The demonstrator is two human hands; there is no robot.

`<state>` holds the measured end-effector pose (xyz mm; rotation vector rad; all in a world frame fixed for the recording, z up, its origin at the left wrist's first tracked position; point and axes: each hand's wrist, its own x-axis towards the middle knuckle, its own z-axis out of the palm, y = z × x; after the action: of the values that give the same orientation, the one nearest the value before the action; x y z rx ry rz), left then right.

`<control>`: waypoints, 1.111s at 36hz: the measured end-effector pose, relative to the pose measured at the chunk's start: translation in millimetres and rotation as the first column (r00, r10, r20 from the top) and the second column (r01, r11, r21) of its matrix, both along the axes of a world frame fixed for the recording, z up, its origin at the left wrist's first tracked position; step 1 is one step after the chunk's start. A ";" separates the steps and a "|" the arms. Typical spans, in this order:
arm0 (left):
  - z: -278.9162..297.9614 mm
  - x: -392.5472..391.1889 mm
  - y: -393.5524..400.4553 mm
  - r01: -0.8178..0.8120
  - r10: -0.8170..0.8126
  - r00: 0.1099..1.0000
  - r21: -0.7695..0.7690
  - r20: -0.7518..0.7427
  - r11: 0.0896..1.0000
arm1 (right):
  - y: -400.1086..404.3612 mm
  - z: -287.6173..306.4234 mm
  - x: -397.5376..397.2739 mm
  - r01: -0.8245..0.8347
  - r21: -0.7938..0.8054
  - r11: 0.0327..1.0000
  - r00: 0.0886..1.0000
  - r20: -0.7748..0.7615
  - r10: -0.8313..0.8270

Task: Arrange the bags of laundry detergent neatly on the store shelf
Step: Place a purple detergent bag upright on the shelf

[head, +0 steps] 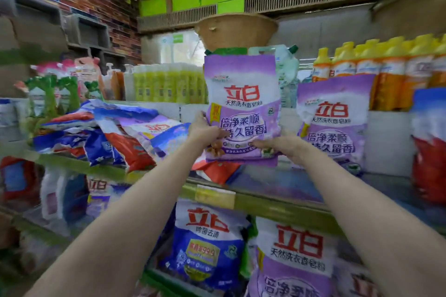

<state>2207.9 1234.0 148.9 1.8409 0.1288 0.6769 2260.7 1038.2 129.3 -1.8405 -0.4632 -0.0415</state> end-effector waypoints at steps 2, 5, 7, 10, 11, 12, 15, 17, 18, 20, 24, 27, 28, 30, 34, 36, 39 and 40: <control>0.1 6.3 -17.7 0.064 -0.064 0.998 -0.005 0.013 0.998 | -21.7 -3.8 -3.7 0.087 -0.028 0.996 0.996 0.009 -0.087; -2.8 15.7 -44.7 0.180 -0.180 0.983 -0.013 -0.028 0.984 | -53.4 -3.5 -12.2 0.158 -0.045 0.986 0.987 0.022 -0.157; -6.1 21.1 -64.0 0.263 -0.263 0.964 -0.022 -0.034 0.965 | -73.5 -2.4 -19.3 0.203 -0.037 0.979 0.979 0.004 -0.203; -14.2 30.3 -92.1 0.350 -0.349 0.936 0.007 -0.054 0.937 | -108.7 -5.4 -16.1 0.257 -0.057 0.965 0.966 0.024 -0.256; -16.7 34.8 -100.1 0.364 -0.364 0.930 0.007 -0.052 0.931 | -123.4 -9.9 -6.7 0.266 -0.061 0.962 0.964 0.028 -0.265; -18.7 38.2 -108.0 0.368 -0.367 0.929 0.017 -0.048 0.930 | -133.2 -10.1 -6.7 0.289 -0.071 0.955 0.957 0.019 -0.288; -24.0 50.9 -129.0 0.420 -0.417 0.907 0.044 -0.058 0.906 | -148.8 -4.0 -25.2 0.362 -0.091 0.928 0.930 -0.024 -0.366; -26.7 62.2 -141.8 0.437 -0.432 0.899 0.062 -0.077 0.898 | -158.7 -5.2 -30.0 0.382 -0.116 0.917 0.920 -0.048 -0.389; -28.7 66.7 -148.1 0.444 -0.438 0.894 0.069 -0.091 0.893 | -162.6 -6.4 -30.2 0.395 -0.125 0.910 0.914 -0.051 -0.403; -34.2 78.6 -157.8 0.449 -0.440 0.891 0.074 -0.108 0.890 | -165.6 -9.9 -30.4 0.405 -0.113 0.907 0.908 -0.065 -0.413; -39.6 107.0 -165.2 0.471 -0.455 0.877 0.091 -0.153 0.877 | -165.6 -16.4 -21.4 0.408 -0.212 0.888 0.903 -0.048 -0.426; -41.9 118.3 -166.6 0.491 -0.459 0.867 0.170 -0.195 0.855 | -166.6 -17.7 -20.2 0.389 -0.353 0.851 0.907 -0.014 -0.420; -42.8 119.2 -166.8 0.493 -0.460 0.866 0.184 -0.196 0.850 | -166.3 -18.0 -22.4 0.386 -0.351 0.853 0.908 -0.018 -0.418; -43.2 114.3 -167.1 0.499 -0.465 0.863 0.195 -0.198 0.844 | -166.3 -20.4 -26.2 0.389 -0.346 0.854 0.908 -0.014 -0.419; -49.5 114.6 -168.8 0.439 -0.387 0.892 0.244 -0.231 0.865 | -166.4 -25.3 -21.9 0.417 -0.319 0.851 0.890 -0.046 -0.453; -56.6 120.4 -169.8 0.367 -0.305 0.924 0.307 -0.231 0.878 | -165.8 -30.5 -12.6 0.448 -0.283 0.848 0.871 -0.073 -0.485; -51.0 93.8 -173.7 0.288 -0.218 0.951 0.371 -0.219 0.883 | -160.9 -37.8 -5.3 0.505 -0.298 0.810 0.829 -0.094 -0.551; -47.9 85.5 -174.3 0.284 -0.199 0.949 0.387 -0.247 0.877 | -157.7 -38.8 -5.3 0.542 -0.337 0.770 0.801 -0.072 -0.595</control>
<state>2293.3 1059.7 101.0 2.2916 -0.1289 0.3549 2255.4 880.5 90.4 -2.2076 0.2522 -0.2343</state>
